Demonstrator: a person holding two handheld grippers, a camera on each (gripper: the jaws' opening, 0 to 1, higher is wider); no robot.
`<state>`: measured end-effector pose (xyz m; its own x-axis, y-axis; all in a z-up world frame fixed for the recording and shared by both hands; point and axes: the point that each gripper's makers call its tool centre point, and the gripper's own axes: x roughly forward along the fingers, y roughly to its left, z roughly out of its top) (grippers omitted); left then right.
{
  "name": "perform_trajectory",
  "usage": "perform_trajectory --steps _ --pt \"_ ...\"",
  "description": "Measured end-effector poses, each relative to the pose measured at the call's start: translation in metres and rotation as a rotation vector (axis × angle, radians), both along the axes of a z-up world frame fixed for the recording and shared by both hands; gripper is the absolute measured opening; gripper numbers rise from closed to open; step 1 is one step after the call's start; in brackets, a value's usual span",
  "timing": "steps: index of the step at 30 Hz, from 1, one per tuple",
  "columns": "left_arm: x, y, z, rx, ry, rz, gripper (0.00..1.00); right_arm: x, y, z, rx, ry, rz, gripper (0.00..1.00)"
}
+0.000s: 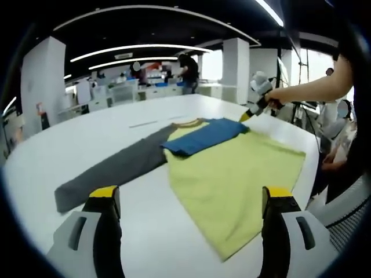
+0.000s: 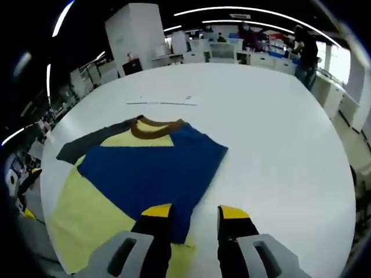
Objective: Fold the garment on the visible template until the final outline fits inside the template.
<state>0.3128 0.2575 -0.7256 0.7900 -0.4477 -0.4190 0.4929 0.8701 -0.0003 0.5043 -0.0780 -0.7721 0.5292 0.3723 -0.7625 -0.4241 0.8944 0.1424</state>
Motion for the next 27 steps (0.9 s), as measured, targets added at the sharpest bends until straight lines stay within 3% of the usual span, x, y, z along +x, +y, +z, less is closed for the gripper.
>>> perform_trajectory --steps 9,20,27 --pt "-0.002 -0.001 0.000 -0.004 -0.002 0.001 0.99 -0.011 -0.005 -0.019 -0.016 0.024 -0.016 0.19" --pt "-0.003 0.005 0.001 -0.005 -0.008 0.017 0.99 -0.025 -0.002 -0.026 -0.066 0.044 -0.006 0.10" --pt "-0.002 0.005 0.001 -0.002 -0.009 0.019 0.99 -0.021 -0.004 -0.028 -0.084 0.033 0.031 0.05"
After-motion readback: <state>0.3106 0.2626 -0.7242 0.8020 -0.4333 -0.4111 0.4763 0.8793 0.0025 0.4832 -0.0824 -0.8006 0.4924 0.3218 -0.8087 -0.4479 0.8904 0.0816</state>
